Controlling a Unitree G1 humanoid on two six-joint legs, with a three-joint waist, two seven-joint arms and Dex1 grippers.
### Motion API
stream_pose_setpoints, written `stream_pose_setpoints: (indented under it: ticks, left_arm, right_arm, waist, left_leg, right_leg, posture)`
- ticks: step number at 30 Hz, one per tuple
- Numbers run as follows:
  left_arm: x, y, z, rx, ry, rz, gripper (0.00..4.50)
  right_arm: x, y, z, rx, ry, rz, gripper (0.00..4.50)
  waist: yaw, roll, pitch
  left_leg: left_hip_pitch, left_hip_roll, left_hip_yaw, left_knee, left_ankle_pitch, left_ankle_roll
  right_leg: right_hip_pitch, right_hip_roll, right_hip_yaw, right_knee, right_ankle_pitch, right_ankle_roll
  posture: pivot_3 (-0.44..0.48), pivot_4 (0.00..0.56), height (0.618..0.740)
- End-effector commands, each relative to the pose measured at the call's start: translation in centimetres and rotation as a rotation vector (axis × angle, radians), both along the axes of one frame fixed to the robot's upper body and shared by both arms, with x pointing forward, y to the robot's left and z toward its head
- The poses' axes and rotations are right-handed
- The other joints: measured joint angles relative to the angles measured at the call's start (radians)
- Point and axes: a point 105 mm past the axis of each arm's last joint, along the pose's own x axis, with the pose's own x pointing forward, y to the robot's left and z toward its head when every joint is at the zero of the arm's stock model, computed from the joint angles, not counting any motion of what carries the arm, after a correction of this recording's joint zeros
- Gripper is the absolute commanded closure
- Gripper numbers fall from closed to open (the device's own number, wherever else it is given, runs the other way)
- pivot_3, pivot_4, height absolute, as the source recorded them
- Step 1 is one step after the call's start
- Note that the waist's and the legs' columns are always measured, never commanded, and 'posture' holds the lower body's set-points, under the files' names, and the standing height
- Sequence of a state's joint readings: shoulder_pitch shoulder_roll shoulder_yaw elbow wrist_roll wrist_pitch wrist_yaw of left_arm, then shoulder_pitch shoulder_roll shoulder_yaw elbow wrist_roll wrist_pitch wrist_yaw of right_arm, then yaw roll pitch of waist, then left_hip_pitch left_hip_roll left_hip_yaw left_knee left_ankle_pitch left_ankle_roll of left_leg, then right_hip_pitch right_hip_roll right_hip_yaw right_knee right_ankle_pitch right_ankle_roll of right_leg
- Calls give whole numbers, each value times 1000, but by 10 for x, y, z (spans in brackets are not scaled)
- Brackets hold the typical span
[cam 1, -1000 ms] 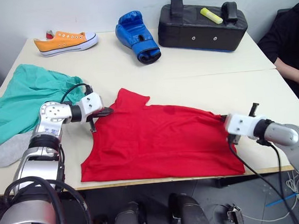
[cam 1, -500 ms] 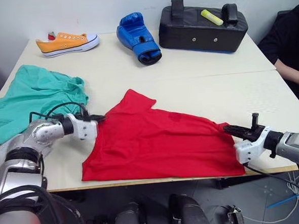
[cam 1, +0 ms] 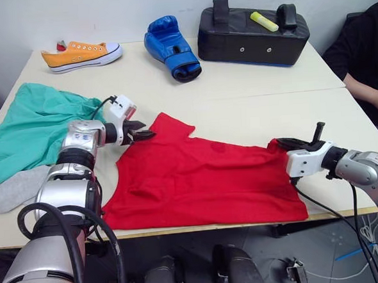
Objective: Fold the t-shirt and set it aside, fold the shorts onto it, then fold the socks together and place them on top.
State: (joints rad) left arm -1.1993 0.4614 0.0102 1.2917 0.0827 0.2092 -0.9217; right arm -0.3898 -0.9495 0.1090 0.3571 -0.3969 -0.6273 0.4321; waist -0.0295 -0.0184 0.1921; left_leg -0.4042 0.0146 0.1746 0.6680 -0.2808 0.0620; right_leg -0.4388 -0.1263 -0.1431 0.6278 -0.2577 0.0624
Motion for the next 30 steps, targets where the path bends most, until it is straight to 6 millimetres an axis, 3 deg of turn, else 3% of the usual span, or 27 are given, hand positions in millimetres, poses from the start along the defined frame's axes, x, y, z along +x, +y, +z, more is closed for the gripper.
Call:
stream_pose_setpoints:
  ticks: [1, 3, 6, 13, 18, 22, 27, 30]
  left_arm:
    - [8, 0, 7, 28, 2, 82, 1650]
    - [10, -1, 7, 14, 7, 104, 1650]
    - [13, -8, 14, -79, 5, 130, 2273]
    - [13, -13, 17, -123, 3, 122, 4475]
    - [9, -8, 19, -159, 12, 98, 4475]
    - [12, -2, 39, -166, -133, 62, 4475]
    - [-6, -5, 58, 164, -586, -265, 4475]
    - [-34, -7, 53, 433, -911, -493, 4475]
  right_arm:
    - [3, 3, 11, 31, -25, -1, 4500]
    - [3, 4, 11, 31, -23, -1, 4500]
    - [2, 3, 10, 31, -21, -9, 4500]
    - [1, 2, 10, 34, -26, -16, 4500]
    - [0, 1, 10, 33, -26, -16, 4500]
    - [0, 1, 11, 33, -27, -14, 4500]
    - [-1, -2, 19, 11, -95, -6, 4500]
    - [-15, 4, 18, -184, -206, 127, 4500]
  waist:
    - [1, 0, 0]
    - [1, 0, 0]
    - [1, 0, 0]
    - [1, 0, 0]
    - [1, 0, 0]
    - [1, 0, 0]
    - [0, 0, 0]
    - [0, 1, 0]
  left_leg:
    - [0, 0, 0, 0, 0, 0]
    - [1, 0, 0, 0, 0, 0]
    - [1, 0, 0, 0, 0, 0]
    - [1, 0, 0, 0, 0, 0]
    - [1, 0, 0, 0, 0, -1]
    - [1, 0, 0, 0, 0, -1]
    - [1, 0, 0, 0, -1, -2]
    - [2, 0, 2, -1, -1, -4]
  right_leg:
    - [0, -1, 1, 0, 0, 0]
    - [0, -4, 1, 0, 0, 0]
    - [0, -5, 2, 0, 0, 0]
    - [0, -5, 2, 0, 0, 0]
    - [0, -4, 2, 0, 0, 0]
    - [0, -4, 2, 0, 0, 0]
    - [0, -5, 2, 0, 0, -1]
    - [-2, -5, 4, 0, 0, -2]
  posture:
    - [0, 150, 740]
    - [0, 150, 740]
    - [0, 150, 740]
    - [0, 150, 740]
    - [0, 150, 740]
    - [0, 150, 740]
    - [0, 150, 740]
    - [0, 150, 740]
